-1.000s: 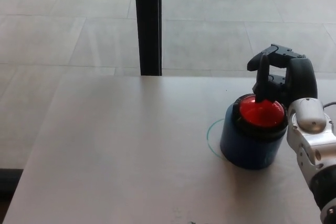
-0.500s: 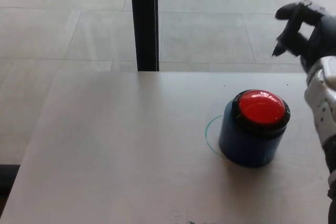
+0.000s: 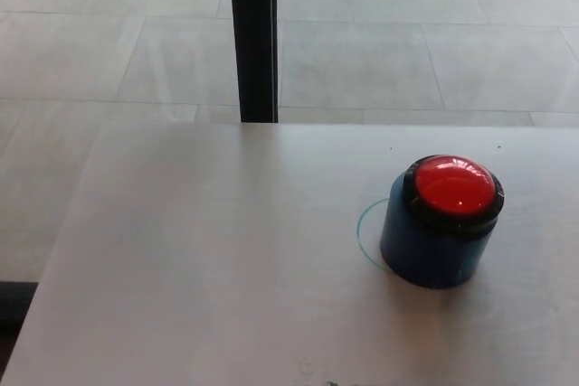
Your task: The robot uses its right hand to press the red button kept in the middle of the desk
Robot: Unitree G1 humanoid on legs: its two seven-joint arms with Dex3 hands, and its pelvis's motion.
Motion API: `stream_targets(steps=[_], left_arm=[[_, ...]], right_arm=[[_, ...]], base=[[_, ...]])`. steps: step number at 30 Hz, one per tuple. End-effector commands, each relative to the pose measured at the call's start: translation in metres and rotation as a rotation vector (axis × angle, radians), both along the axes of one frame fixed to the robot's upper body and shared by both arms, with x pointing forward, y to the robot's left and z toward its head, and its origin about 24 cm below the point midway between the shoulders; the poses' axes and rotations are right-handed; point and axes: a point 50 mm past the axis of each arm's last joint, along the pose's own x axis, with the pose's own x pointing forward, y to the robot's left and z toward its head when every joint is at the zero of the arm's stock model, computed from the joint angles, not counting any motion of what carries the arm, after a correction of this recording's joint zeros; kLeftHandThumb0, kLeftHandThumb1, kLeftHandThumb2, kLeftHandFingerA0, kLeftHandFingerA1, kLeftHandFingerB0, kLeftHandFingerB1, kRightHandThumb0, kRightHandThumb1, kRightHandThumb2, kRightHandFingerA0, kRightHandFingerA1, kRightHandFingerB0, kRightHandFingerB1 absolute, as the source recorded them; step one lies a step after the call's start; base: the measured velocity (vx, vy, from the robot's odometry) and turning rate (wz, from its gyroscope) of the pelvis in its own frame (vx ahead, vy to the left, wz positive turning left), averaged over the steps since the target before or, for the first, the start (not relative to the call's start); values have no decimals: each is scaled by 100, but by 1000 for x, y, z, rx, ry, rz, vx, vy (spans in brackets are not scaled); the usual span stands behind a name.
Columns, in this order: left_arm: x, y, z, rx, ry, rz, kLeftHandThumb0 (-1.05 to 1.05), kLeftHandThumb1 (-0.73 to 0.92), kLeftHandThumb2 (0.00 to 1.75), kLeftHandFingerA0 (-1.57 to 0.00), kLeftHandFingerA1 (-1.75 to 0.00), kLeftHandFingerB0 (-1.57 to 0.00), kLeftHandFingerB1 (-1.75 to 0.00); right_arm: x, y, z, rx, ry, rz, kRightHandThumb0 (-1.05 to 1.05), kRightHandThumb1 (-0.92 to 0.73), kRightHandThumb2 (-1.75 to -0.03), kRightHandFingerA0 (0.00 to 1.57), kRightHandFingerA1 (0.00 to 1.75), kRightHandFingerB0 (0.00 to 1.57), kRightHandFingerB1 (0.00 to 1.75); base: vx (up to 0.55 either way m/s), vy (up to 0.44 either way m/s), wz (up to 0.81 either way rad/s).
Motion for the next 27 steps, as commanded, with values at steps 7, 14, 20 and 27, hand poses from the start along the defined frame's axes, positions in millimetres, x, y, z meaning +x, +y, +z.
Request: stream_targets(steps=[7,14,20,27], left_arm=[[-5,6,5,6,-18,26,-57,92,110,-21,-118,-11,-88],[-4,5,4,3,-19,18,-56,92,121,-32,-87,-18,-73],[-2,5,5,7,-24,12,-57,92,120,-34,-89,-15,-72],[1,3,5,16,-13,-6,-58,92,110,-27,-122,-10,-84]], right_arm=[[-87,-92,-18,-78,40,-274,-43,-73,-66,104,155,85,65],[-145,-124,-77,39,107,-471,-62,-61,-67,126,139,90,67],[-188,-133,-145,283,129,-652,-68,-61,-70,119,133,77,74],[-220,-118,-200,456,158,-787,-79,-75,-63,95,105,43,77]], base=[[0,0,0],[0,0,0],[0,0,0],[0,0,0]])
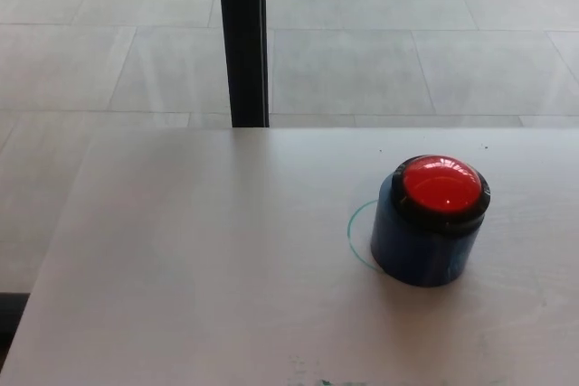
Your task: The robot uses its right hand to press the red button kept in the middle of the desk
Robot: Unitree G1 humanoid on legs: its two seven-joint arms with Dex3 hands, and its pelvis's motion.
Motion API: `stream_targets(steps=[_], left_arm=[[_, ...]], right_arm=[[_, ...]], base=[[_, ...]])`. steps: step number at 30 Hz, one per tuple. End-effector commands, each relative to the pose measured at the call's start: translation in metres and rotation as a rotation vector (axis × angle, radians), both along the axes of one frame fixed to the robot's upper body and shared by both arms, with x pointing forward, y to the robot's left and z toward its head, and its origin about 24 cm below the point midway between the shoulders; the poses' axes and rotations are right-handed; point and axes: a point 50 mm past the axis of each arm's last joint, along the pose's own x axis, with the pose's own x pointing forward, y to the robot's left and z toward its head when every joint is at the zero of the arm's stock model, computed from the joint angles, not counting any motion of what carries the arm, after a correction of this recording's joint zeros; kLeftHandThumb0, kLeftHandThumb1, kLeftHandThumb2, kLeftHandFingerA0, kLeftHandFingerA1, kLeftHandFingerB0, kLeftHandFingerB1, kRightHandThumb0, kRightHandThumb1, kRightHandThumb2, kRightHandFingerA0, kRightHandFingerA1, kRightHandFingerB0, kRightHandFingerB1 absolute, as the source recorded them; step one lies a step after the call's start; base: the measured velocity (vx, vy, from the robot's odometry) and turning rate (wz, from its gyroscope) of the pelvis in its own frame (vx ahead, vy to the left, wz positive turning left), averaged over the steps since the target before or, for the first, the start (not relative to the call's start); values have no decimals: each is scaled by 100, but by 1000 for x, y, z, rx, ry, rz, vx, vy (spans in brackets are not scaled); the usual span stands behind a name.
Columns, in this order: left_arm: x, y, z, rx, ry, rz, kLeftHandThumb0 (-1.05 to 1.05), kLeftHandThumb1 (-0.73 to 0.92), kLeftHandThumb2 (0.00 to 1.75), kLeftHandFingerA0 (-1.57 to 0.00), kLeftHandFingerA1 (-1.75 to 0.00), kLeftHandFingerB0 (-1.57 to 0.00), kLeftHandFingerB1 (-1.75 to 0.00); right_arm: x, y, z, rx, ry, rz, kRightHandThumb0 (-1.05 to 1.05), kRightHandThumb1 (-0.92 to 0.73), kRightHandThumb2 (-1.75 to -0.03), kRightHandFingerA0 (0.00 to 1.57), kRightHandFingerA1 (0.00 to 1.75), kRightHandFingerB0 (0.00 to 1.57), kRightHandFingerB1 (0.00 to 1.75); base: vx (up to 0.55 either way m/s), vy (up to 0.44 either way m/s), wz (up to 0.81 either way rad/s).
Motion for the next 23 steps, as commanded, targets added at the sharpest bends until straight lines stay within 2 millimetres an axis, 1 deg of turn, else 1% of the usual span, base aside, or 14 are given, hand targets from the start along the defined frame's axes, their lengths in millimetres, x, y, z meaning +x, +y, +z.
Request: stream_targets(steps=[1,2,3,10,11,12,13,14,15,17,18,20,21,23], left_arm=[[0,4,5,11,-24,12,-59,92,115,-36,-94,-18,-76],[0,4,5,10,-27,15,-59,92,115,-36,-94,-18,-76],[1,4,5,14,-30,14,-59,92,116,-36,-93,-17,-75],[-1,4,5,5,-33,15,-58,92,111,-19,-115,-7,-87],[-1,4,4,8,-21,22,-58,92,111,-22,-116,-11,-90],[-1,3,4,9,-17,10,-58,92,121,-35,-90,-16,-73],[-1,3,4,12,-14,12,-58,92,111,-22,-116,-13,-90],[-1,3,3,9,-15,15,-58,92,111,-22,-116,-14,-91],[-2,3,3,5,-16,13,-58,92,118,-36,-92,-21,-77],[2,3,5,12,-18,19,-58,92,111,-26,-119,-13,-90],[2,3,5,17,-13,17,-58,92,111,-28,-121,-13,-89],[1,4,5,23,5,1,-57,92,120,-40,-92,-21,-76],[0,4,5,22,-5,10,-58,92,115,-43,-96,-27,-81],[0,4,5,22,-5,10,-58,92,115,-43,-96,-27,-81]], right_arm=[[-25,11,-39,149,-63,-181,-82,-58,-102,83,94,28,74],[-26,12,-41,157,-63,-186,-82,-58,-102,83,94,28,74],[-28,11,-45,189,-70,-212,-82,-82,-63,74,95,18,85],[-35,16,-61,294,-74,-218,-87,-83,-66,44,90,0,85],[-32,21,-67,314,-33,-180,-86,-63,-111,45,80,0,59],[-29,22,-69,325,3,-169,-91,-63,-113,49,85,0,62],[-27,25,-72,317,37,-142,-93,-88,-66,37,91,0,77],[-26,27,-75,322,52,-133,-94,-64,-107,43,82,7,67],[-24,33,-80,332,72,-111,-92,-63,-104,38,79,10,71],[-20,36,-81,329,74,-90,-92,-88,-67,37,93,1,93],[-19,39,-82,332,70,-89,-95,-63,-107,43,81,12,73],[-17,42,-83,350,59,-92,-92,-64,-106,54,87,10,69],[-16,43,-84,357,38,-88,-92,-89,-65,43,92,0,76],[-16,43,-83,357,38,-88,-92,-89,-65,43,92,0,76]], base=[[0,0,0],[0,0,0],[0,0,0],[0,0,0],[0,0,0],[0,0,0],[0,0,0],[0,0,0],[0,0,0],[0,0,0],[0,0,0],[0,0,0],[0,0,0],[0,0,0]])
